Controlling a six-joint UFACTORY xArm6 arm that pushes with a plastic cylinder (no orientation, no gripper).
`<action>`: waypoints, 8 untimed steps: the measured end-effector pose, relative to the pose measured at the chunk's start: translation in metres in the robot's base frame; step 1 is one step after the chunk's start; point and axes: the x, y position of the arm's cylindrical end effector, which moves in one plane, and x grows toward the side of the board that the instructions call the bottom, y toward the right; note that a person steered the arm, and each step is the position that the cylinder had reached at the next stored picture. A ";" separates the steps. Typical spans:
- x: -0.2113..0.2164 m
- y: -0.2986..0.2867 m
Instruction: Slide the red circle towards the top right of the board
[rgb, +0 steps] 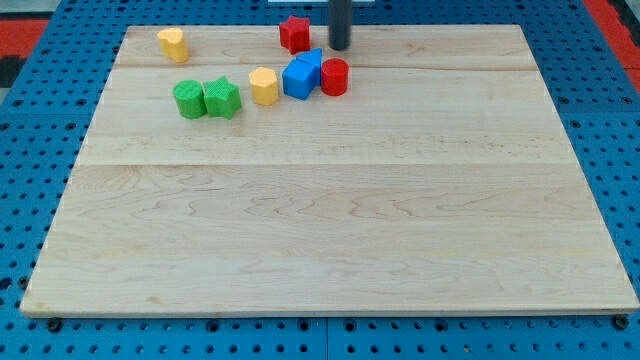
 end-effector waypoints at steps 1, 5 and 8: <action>0.088 0.051; 0.054 -0.031; 0.019 -0.026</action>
